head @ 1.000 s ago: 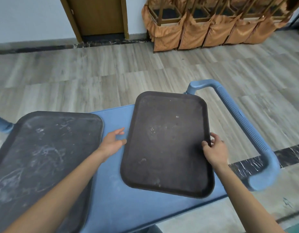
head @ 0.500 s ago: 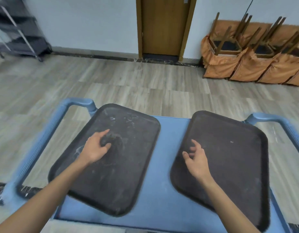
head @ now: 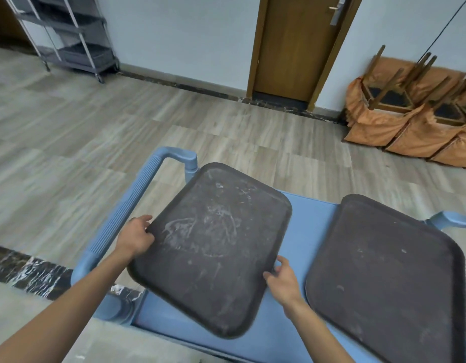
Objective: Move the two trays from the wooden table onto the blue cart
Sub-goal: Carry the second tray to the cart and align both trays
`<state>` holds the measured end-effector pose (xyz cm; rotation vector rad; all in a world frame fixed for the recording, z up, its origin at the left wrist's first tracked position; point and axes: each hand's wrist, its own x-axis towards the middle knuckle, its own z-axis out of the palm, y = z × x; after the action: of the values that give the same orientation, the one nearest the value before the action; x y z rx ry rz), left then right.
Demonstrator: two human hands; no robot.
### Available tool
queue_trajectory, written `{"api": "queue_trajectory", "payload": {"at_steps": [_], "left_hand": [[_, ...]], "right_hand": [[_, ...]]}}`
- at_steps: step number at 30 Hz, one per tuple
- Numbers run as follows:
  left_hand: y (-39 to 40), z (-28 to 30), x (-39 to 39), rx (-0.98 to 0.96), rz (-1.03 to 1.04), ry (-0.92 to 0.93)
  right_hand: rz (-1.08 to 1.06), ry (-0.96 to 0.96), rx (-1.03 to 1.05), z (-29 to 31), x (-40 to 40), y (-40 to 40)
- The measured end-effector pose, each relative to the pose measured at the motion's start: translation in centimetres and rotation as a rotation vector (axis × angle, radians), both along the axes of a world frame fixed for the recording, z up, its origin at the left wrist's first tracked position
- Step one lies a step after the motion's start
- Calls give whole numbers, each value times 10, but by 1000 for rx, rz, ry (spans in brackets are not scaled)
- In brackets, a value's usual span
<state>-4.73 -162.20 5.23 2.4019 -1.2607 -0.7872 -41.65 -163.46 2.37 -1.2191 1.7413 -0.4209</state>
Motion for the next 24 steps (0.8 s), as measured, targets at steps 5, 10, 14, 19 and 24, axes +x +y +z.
{"api": "queue_trajectory", "payload": {"at_steps": [5,10,14,19,24], "left_hand": [[-1,-6,6,-5,-46,-38],[2,-8,3,48,-83,25],[14,-12,-5,82,-125,35],[33,-20,-22,156,-213,26],[46,-27,-41,137,-191,-5]], "right_hand": [[-56,10,-19,-6,11,12],[-116,18,-23,-1,2,8],[-126,58,10,8,-14,2],[-107,156,28,8,-33,-7],[-76,250,31,3,-38,-8]]}}
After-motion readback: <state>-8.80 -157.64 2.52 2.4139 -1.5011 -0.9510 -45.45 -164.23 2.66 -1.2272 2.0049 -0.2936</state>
